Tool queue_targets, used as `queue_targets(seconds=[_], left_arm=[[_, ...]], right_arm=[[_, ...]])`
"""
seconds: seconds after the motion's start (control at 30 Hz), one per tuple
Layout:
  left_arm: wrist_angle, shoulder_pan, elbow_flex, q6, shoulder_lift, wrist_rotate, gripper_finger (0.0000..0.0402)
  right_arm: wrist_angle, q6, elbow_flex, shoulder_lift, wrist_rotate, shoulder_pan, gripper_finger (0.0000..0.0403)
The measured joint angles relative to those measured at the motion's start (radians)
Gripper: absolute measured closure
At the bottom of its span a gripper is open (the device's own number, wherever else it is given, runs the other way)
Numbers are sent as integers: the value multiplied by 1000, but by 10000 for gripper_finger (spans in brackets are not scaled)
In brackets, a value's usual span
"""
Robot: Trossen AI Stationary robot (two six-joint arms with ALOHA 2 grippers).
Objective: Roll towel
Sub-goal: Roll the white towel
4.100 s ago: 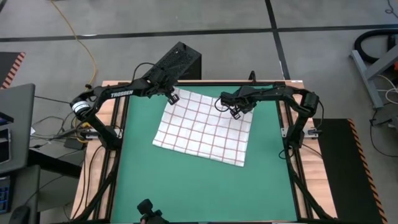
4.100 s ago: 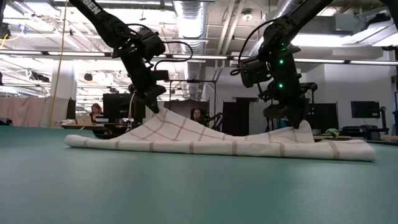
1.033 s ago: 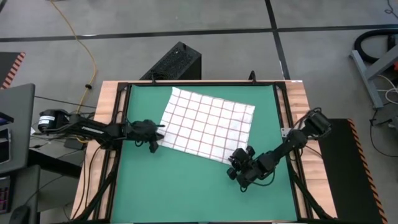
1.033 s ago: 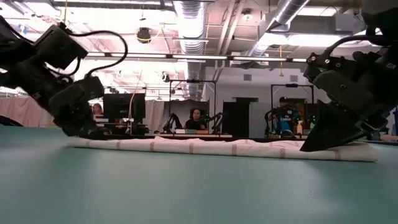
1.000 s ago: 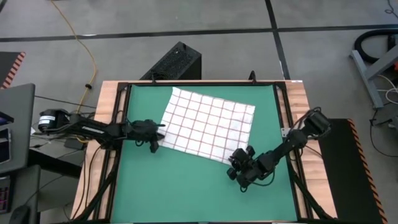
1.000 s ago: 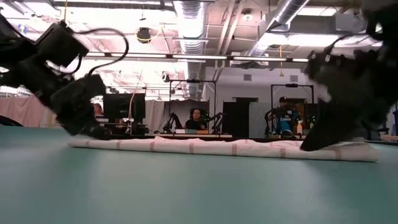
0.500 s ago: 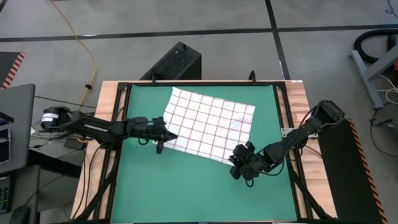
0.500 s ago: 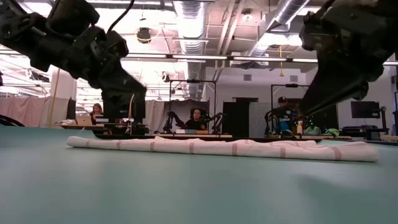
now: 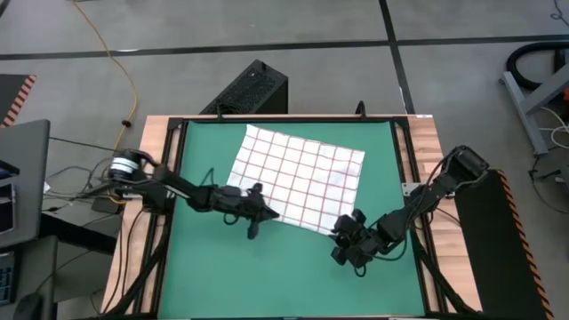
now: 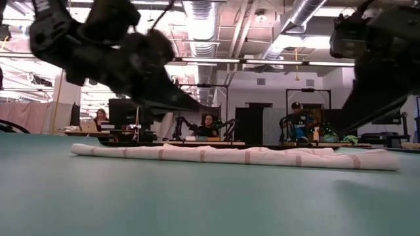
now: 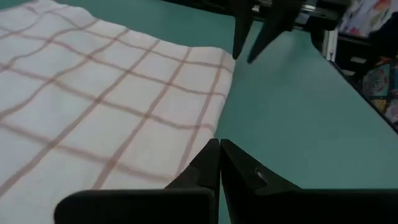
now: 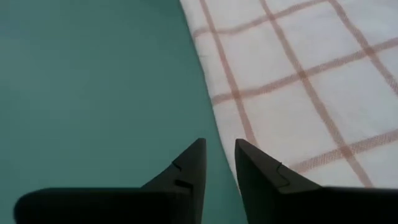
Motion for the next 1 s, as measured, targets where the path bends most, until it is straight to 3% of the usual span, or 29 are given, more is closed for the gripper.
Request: queue_targets(seconds=[0.27, 0.57, 1.0], left_arm=[[-69, 1, 131, -37, 134, -55, 401], [-91, -2, 156, -136, 229, -57, 401], [-89, -5, 158, -172, 228, -64, 401]], right_arm=[[-156, 36, 0, 0, -18, 47, 254], [-194, 73, -20, 2, -22, 88, 282], [-202, 224, -64, -11, -84, 147, 286]])
